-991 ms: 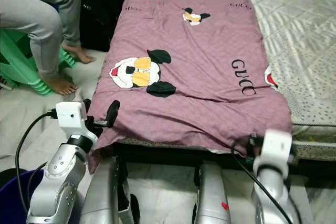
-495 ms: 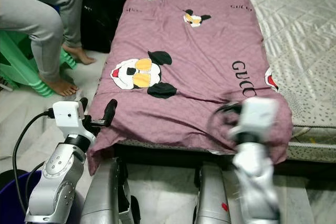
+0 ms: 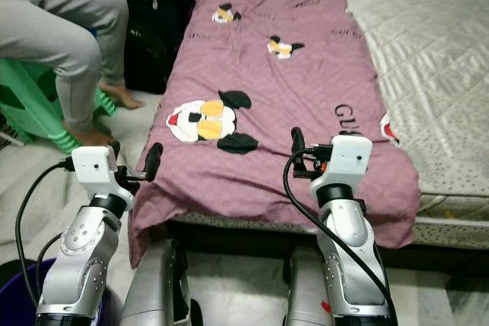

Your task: Clean up the room

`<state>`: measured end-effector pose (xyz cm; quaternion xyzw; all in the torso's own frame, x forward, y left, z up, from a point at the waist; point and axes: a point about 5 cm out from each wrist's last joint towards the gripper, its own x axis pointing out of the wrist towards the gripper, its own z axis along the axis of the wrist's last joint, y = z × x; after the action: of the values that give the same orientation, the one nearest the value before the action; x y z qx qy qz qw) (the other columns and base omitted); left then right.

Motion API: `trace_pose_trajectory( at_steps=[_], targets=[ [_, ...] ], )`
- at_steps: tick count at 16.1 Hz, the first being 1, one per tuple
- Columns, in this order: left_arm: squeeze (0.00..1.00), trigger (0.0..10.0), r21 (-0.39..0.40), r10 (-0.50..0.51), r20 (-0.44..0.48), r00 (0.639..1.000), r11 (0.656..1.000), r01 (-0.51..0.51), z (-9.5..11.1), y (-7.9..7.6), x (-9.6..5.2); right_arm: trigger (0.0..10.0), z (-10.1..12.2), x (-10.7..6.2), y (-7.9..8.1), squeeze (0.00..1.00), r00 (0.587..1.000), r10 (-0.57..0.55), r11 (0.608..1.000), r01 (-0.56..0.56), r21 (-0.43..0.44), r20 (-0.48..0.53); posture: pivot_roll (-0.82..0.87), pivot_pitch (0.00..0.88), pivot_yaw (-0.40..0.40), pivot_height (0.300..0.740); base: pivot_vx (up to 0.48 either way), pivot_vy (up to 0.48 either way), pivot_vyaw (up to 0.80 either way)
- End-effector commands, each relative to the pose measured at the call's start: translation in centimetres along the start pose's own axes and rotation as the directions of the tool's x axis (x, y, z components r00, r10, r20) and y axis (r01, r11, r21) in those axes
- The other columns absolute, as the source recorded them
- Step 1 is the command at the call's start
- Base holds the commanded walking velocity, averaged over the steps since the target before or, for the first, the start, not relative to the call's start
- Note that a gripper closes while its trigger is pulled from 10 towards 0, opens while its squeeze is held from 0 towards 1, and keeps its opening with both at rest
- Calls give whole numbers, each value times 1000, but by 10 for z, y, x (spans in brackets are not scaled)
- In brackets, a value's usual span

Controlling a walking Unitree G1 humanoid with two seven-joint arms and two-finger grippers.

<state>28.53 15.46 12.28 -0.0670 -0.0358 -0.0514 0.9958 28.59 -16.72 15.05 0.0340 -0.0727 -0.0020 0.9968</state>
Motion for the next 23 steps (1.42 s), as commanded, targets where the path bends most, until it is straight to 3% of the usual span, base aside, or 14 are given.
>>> trace_pose_trajectory(
  at_steps=[1, 15, 17, 23],
  targets=[
    [0, 10000, 14, 1, 3, 1000, 1000, -1, 1, 3, 1, 10000, 1, 2, 2, 0, 1000, 9, 1000, -9, 15, 6, 9, 39, 75, 592, 0, 0, 0],
    [0, 10000, 14, 1, 3, 1000, 1000, -1, 1, 3, 1, 10000, 1, 2, 2, 0, 1000, 9, 1000, -9, 15, 6, 9, 39, 75, 592, 0, 0, 0],
    [0, 10000, 7, -14, 8, 1000, 1000, 14, -4, -2, 6, 10000, 2, 6, -1, 0, 1000, -5, 1000, 5, -25, 23, -9, 0, 82, 596, 0, 0, 0],
    [0, 10000, 0, -20, 13, 1000, 1000, 20, -5, -5, 7, 10000, 9, 12, -2, 0, 999, 0, 999, 2, -32, 50, -10, 0, 79, 651, 0, 0, 0]
  ],
)
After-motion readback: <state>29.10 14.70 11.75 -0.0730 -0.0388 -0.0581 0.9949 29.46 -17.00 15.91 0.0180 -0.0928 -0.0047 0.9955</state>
